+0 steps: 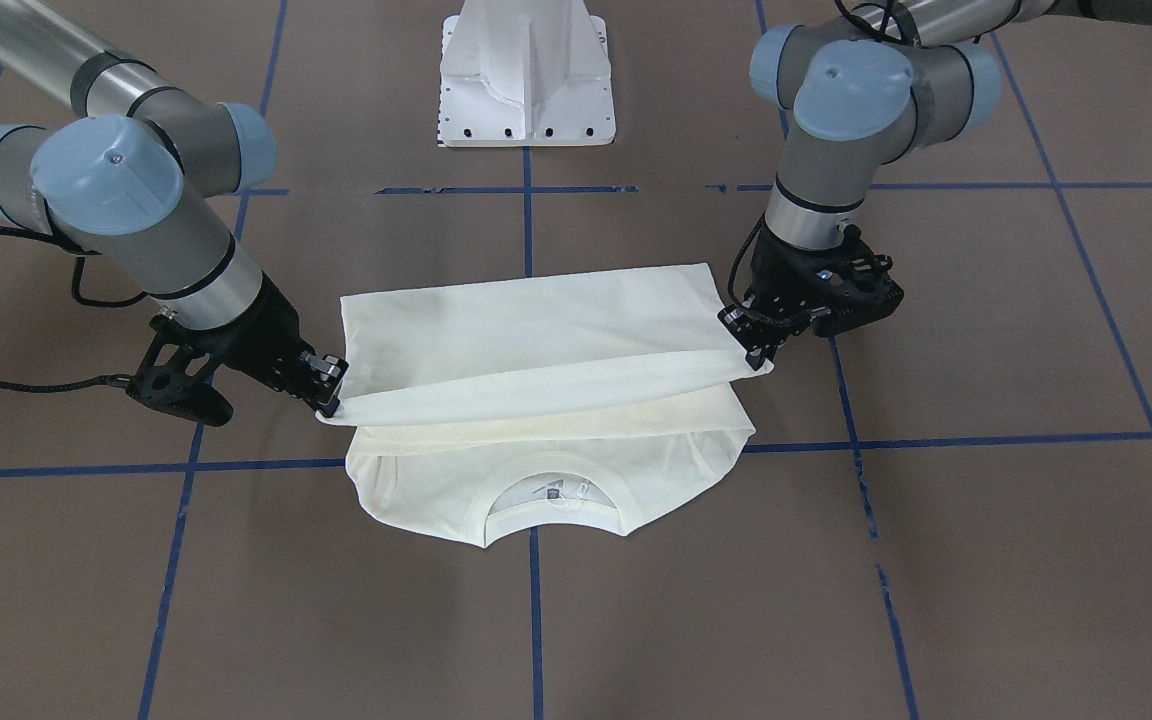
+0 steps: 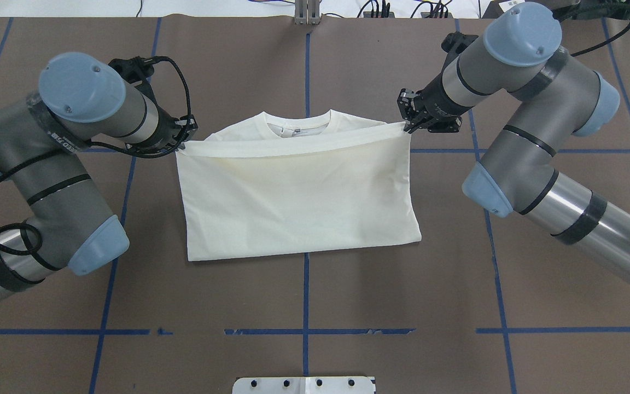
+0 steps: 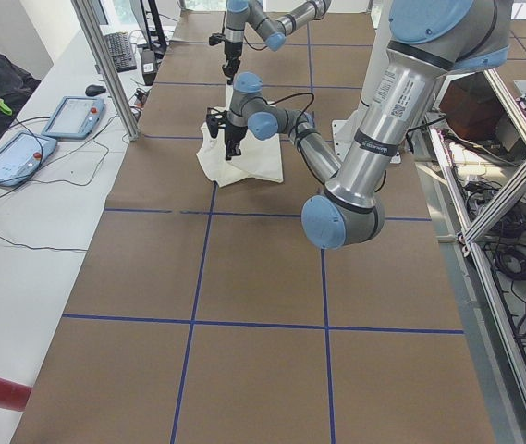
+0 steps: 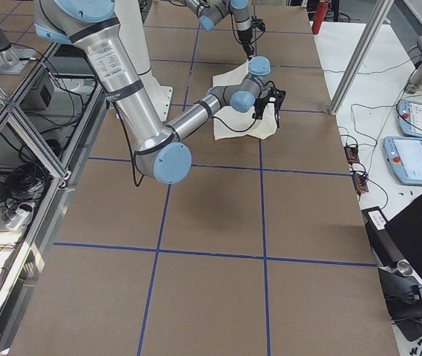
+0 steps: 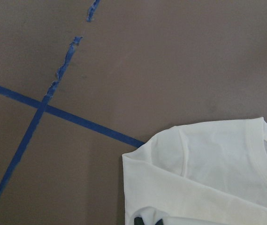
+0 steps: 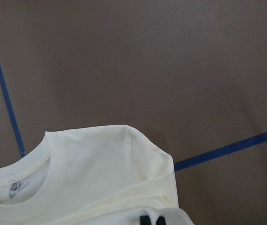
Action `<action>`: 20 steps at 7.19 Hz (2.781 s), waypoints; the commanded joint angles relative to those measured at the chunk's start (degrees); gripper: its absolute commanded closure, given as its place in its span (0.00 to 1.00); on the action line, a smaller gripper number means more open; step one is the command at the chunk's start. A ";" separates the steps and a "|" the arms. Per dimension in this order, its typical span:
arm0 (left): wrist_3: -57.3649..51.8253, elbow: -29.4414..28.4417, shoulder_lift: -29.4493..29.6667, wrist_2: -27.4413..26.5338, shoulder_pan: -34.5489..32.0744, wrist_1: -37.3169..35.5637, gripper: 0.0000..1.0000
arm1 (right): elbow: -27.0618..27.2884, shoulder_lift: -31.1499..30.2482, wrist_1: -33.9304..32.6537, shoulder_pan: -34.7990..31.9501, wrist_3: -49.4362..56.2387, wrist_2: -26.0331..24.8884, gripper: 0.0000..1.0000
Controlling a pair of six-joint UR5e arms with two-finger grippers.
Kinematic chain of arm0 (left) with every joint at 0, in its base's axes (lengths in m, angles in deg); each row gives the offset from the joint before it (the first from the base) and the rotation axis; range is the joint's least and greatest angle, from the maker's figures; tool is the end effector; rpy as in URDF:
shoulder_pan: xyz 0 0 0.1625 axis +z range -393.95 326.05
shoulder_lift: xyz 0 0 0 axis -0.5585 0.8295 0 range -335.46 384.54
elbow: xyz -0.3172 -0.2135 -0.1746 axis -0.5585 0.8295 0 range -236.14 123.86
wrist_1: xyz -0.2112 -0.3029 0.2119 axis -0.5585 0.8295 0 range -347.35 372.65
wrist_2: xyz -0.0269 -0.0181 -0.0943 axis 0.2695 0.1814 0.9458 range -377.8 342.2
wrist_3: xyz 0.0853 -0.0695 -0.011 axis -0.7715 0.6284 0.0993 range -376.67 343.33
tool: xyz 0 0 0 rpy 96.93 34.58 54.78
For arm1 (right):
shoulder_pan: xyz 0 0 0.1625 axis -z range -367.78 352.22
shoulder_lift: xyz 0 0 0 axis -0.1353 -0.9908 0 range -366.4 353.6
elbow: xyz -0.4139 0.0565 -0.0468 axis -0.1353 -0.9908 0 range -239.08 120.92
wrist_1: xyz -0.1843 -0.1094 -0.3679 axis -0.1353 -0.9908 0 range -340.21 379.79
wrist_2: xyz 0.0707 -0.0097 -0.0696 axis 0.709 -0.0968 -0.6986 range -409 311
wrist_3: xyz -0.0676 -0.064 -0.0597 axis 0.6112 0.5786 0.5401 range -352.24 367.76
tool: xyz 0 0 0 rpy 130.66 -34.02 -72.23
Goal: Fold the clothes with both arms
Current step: 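Hold the folded hem at the collar with both grippers, then open both grippers and move the right gripper to the folded shirt's side edge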
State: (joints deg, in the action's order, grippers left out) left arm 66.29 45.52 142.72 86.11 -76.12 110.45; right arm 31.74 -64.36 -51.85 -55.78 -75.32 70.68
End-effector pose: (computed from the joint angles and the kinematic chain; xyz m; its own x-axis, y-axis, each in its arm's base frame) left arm 0.4142 -0.5190 0.2725 0.5594 -0.3460 -0.7533 0.4549 0.8878 -0.0700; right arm -0.4098 -0.5728 0.2819 0.4628 0.3576 0.8112 -0.3341 0.9179 -0.2141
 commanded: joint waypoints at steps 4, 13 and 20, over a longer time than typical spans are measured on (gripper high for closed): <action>-0.08 -12.17 5.73 -0.55 -0.89 2.75 1.00 | -7.14 3.56 2.10 -0.68 0.20 -0.24 1.00; 0.28 -12.72 6.44 -0.64 -0.54 2.92 0.02 | -11.10 4.53 6.24 -0.60 -0.15 -0.33 0.01; 0.45 -7.38 5.83 -0.55 -1.07 0.48 0.00 | 7.68 -11.26 5.80 11.87 -1.03 -7.44 0.00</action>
State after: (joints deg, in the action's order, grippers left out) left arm 66.53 36.17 148.64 85.53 -77.14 112.04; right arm 35.62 -71.39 -45.92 -46.46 -76.24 64.39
